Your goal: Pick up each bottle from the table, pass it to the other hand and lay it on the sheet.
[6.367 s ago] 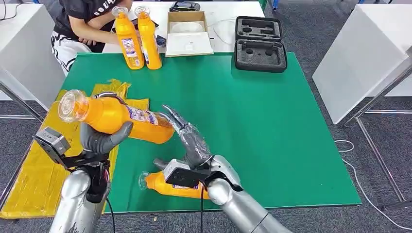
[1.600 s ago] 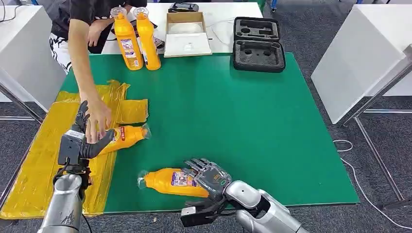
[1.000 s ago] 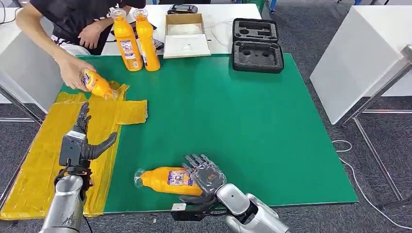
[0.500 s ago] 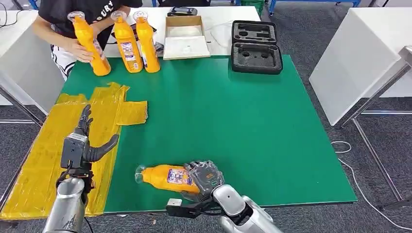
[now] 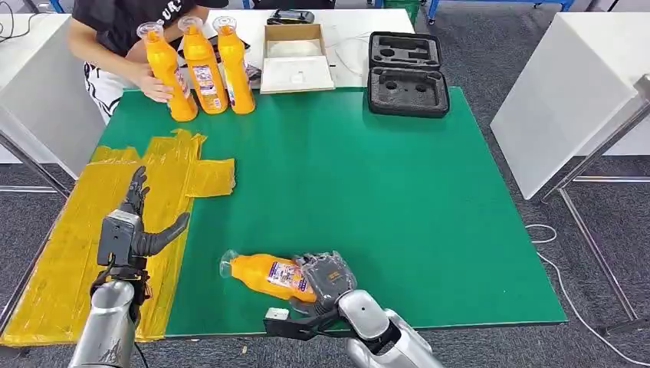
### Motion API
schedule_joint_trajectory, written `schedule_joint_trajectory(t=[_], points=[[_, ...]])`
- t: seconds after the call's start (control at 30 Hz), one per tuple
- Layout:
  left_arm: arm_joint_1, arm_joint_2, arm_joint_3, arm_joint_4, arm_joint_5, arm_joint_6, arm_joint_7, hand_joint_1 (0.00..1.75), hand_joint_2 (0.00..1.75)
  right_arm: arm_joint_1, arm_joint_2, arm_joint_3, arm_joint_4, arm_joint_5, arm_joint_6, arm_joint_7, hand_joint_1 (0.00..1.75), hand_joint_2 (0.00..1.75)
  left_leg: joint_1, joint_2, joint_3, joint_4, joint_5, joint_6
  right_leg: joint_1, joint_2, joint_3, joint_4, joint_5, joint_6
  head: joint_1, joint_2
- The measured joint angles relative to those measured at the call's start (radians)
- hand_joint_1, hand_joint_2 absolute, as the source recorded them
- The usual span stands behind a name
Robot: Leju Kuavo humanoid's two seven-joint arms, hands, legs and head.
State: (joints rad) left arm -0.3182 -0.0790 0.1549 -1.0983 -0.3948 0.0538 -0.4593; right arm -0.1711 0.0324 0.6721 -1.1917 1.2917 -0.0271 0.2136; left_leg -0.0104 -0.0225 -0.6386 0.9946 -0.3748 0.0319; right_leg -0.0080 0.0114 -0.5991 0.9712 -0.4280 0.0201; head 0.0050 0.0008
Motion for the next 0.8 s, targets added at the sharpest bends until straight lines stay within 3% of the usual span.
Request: schedule_joint_trajectory(t=[0.13,0.53,0.8], points=[[0.004,0.0,0.0,-0.001,0.007,-0.002,0.001,0.0,1.75,0.017,0.0,-0.031,-0.022,0.0,-0.035,-0.001,1.75,1.75,-0.001,0.0,-0.002,0.0,0.001,0.001,0.0,0.0,0.007,0.0,0.002,0.002,0.0,0.0],[0.031,0.0,0.001,-0.019,0.008,-0.003,0.001,0.0,1.75,0.051,0.0,-0.103,-0.074,-0.002,-0.097,-0.002,1.75,1.75,-0.001,0.0,-0.007,0.0,0.001,0.002,0.0,0.0,0.002,0.0,0.002,0.002,0.0,0.0],[0.059,-0.005,0.003,-0.058,0.008,-0.011,0.001,0.0,1.75,0.051,0.011,-0.166,-0.13,-0.169,-0.301,-0.094,1.75,1.75,0.0,0.0,-0.01,0.0,0.001,0.001,0.0,0.0,0.0,0.001,0.002,0.002,0.0,0.0]])
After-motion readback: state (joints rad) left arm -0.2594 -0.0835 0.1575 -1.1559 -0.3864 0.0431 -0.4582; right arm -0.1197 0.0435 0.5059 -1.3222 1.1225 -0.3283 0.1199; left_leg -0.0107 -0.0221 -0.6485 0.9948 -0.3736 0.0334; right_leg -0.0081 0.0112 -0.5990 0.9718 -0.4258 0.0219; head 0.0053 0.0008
